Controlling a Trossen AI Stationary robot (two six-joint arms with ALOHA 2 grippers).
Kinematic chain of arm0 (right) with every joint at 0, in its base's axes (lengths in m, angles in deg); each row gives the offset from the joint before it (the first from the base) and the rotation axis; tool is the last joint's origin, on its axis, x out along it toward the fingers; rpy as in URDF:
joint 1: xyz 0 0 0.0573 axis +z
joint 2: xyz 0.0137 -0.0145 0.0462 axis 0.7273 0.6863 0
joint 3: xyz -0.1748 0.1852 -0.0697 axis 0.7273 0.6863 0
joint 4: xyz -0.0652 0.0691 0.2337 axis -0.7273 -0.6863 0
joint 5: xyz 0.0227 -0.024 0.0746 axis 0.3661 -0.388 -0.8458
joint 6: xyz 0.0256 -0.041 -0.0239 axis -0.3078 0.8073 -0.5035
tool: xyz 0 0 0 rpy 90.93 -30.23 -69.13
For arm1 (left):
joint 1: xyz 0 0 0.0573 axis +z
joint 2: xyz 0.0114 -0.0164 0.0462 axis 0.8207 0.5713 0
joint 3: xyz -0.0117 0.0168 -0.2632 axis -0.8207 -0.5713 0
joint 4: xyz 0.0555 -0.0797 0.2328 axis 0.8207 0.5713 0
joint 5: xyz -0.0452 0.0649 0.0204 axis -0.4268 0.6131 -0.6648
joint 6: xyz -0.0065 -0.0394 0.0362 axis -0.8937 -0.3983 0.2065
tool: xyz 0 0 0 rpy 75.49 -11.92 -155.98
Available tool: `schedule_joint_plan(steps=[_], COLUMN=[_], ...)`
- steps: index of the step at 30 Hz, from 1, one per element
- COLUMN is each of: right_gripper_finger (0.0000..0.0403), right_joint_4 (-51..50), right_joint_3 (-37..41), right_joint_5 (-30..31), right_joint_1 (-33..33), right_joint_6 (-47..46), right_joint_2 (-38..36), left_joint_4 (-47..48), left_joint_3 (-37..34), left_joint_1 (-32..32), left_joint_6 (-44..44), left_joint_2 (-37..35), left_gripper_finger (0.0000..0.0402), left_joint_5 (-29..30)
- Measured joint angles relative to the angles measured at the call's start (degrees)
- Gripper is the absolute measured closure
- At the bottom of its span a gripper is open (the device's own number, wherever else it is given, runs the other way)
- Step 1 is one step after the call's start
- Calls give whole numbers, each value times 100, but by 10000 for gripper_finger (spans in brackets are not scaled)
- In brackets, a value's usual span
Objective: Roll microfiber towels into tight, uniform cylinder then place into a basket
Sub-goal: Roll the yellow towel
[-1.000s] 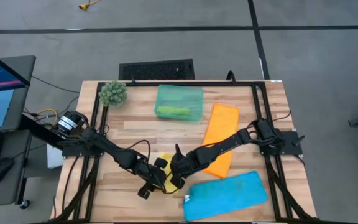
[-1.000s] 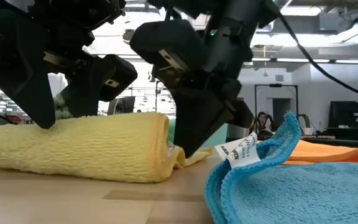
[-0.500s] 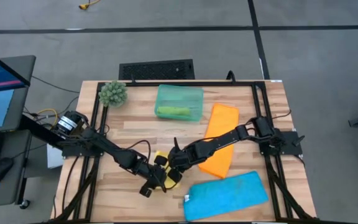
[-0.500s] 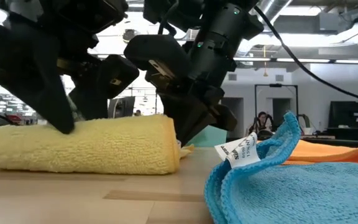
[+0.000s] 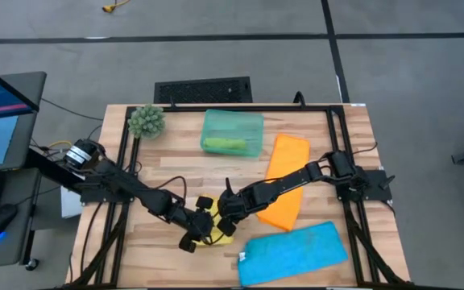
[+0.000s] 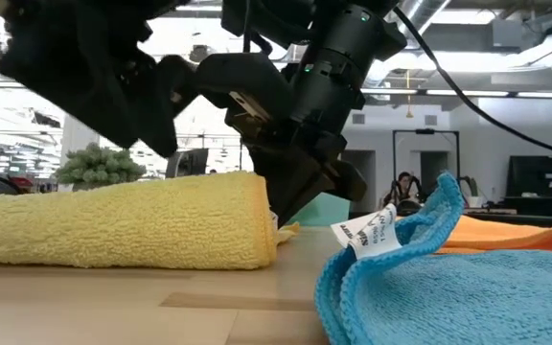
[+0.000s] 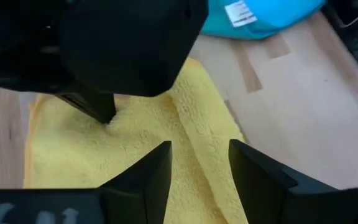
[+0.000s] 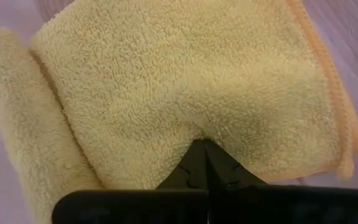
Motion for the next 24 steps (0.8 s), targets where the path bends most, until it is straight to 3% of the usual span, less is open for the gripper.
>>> schedule_joint_plan(steps=[5,10,19,24], right_gripper_finger=[401,401,401,401], right_joint_4=[2,0,6,2], right_joint_3=[-2,-4,-4,-4], right_joint_5=[-60,-190,-306,-398], right_joint_1=[-4,-48,-81,-76], right_joint_6=[-1,-11,-13,-12], right_joint_2=[-2,-2,-4,-6], left_joint_4=[36,-79,-1033,-996], left_joint_3=[0,-110,-132,-129], left_joint_1=[-520,-1063,-1091,-1093], left_joint_6=[-298,-375,-648,-771], left_joint_2=[-165,38,839,901], left_gripper_finger=[249,249,249,249], left_joint_5=[45,545,531,1159])
